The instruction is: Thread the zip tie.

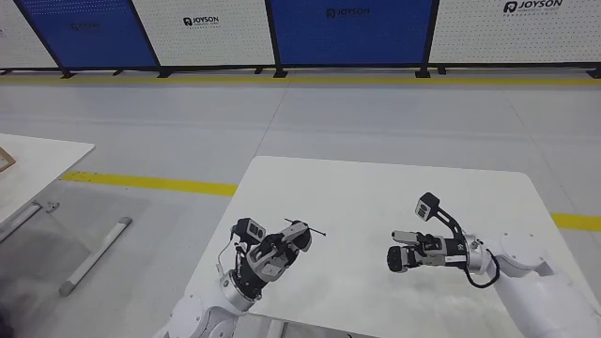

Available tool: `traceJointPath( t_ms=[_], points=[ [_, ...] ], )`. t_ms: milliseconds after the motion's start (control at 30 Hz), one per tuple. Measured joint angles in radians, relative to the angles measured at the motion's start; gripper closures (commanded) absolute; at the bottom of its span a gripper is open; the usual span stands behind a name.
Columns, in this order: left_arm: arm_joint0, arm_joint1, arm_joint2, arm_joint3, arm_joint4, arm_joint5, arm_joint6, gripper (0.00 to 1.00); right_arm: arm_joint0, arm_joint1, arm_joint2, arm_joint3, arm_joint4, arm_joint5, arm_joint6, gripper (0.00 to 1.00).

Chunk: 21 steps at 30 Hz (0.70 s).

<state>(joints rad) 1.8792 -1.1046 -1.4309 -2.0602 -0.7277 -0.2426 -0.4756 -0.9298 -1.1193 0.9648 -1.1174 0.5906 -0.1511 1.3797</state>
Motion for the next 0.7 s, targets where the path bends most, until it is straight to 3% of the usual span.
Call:
traceJointPath(
  t_ms=[267, 433, 700],
  points=[
    [-0.013, -0.001, 0.01, 0.001, 0.02, 0.009, 0.011, 1.0, 0.0, 0.0, 0.0, 0.0, 0.0, 0.0, 0.0, 0.0],
    [-0.006, -0.005, 0.015, -0.052, -0.028, -0.043, -0.001, 1.0, 0.0, 0.0, 0.0, 0.0, 0.0, 0.0, 0.0, 0.0],
    [0.0, -0.004, 0.004, -0.062, -0.028, -0.038, -0.008, 1.0, 0.0, 0.0, 0.0, 0.0, 0.0, 0.0, 0.0, 0.0]
  ],
)
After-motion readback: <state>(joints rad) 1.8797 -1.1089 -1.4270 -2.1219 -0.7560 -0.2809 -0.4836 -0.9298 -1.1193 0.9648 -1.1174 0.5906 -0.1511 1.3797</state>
